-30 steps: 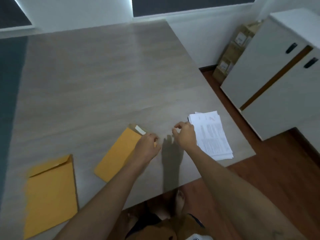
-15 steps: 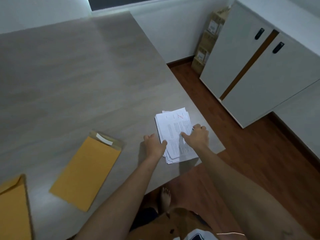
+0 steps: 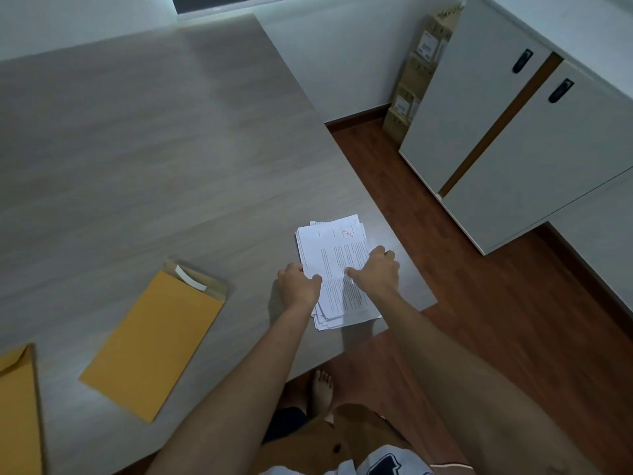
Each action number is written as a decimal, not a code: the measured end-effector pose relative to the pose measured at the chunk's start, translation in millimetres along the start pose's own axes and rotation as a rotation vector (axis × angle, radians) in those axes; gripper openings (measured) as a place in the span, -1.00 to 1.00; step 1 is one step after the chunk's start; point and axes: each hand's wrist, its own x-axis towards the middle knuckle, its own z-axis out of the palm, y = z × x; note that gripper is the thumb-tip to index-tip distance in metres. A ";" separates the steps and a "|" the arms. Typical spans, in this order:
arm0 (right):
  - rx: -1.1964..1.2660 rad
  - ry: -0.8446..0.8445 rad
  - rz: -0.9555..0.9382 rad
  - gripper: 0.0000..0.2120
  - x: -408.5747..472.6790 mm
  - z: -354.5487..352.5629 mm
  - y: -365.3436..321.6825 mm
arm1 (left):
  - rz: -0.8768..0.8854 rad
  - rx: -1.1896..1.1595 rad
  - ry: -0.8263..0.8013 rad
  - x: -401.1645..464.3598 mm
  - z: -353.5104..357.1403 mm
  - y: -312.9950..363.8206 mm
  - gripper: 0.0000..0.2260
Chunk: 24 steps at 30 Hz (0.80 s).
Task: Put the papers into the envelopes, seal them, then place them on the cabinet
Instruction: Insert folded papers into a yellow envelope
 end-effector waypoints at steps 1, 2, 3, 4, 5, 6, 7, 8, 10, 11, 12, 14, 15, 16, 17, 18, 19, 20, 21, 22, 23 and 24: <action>-0.005 -0.003 0.005 -0.30 0.5 -0.2 -0.2 | 0.002 -0.009 0.015 -0.7 0.3 1.8 -0.71; -0.009 -0.006 0.008 -0.29 0.5 -0.3 -0.5 | 0.004 -0.021 0.028 -1.8 0.1 2.8 -0.73; -0.011 -0.007 0.009 -0.29 0.6 -0.4 -0.6 | 0.004 -0.033 0.033 -2.7 0.4 3.8 -0.75; -0.011 -0.009 0.011 -0.29 1.0 -0.2 -0.7 | 0.003 -0.048 0.030 -2.4 1.6 4.5 -0.78; -0.011 -0.010 0.011 -0.29 1.4 0.1 -0.4 | 0.007 -0.060 0.025 -1.4 3.2 4.7 -0.79; -0.013 -0.008 0.010 -0.29 1.6 0.2 -0.3 | 0.013 -0.077 0.025 -0.3 4.7 5.7 -0.80; -0.014 -0.008 0.010 -0.29 1.8 0.4 -0.1 | 0.021 -0.096 0.025 0.5 5.6 7.0 -0.79; -0.013 -0.008 0.009 -0.29 1.9 0.5 0.1 | 0.033 -0.108 0.021 2.6 6.5 7.1 -0.78; -0.007 -0.005 0.010 -0.29 2.3 1.1 1.0 | 0.066 -0.101 -0.020 5.4 8.0 7.4 -0.77; -0.008 0.000 0.008 -0.28 2.2 1.4 1.5 | 0.089 -0.082 -0.056 6.6 8.8 7.1 -0.75; -0.009 0.004 0.006 -0.28 1.8 1.6 1.9 | 0.115 -0.059 -0.092 7.6 9.5 6.0 -0.74; -0.002 0.012 0.003 -0.29 0.6 2.5 2.9 | 0.148 -0.012 -0.128 8.7 10.4 4.9 -0.74; 0.006 0.016 0.001 -0.30 0.2 3.6 3.6 | 0.154 0.003 -0.128 9.5 11.1 4.6 -0.74; 0.012 0.019 0.001 -0.30 -0.4 4.2 4.5 | 0.154 0.007 -0.131 9.7 12.0 5.5 -0.73; 0.015 0.024 0.000 -0.31 -0.8 4.5 5.4 | 0.153 0.002 -0.135 9.6 13.2 7.5 -0.71; 0.013 0.034 -0.003 -0.32 -1.7 3.7 6.1 | 0.147 -0.015 -0.143 9.3 13.6 9.5 -0.70; 0.010 0.050 -0.008 -0.32 -2.5 2.5 6.9 | 0.143 -0.042 -0.147 8.3 13.1 12.0 -0.70; 0.017 0.065 -0.015 -0.33 -3.7 0.8 6.9 | 0.133 -0.076 -0.147 7.5 11.6 13.5 -0.70; 0.045 0.076 -0.023 -0.34 -5.4 -1.5 6.0 | 0.126 -0.111 -0.141 7.1 9.5 14.0 -0.71; 0.096 0.081 -0.032 -0.34 -7.7 -4.2 4.1 | 0.115 -0.154 -0.137 7.5 6.6 13.4 -0.72; 0.164 0.083 -0.042 -0.34 -10.1 -6.6 0.8 | 0.108 -0.205 -0.133 8.6 2.5 12.2 -0.73; 0.237 0.081 -0.053 -0.35 -13.2 -9.2 -3.5 | 0.094 -0.254 -0.133 10.1 -3.0 10.6 -0.73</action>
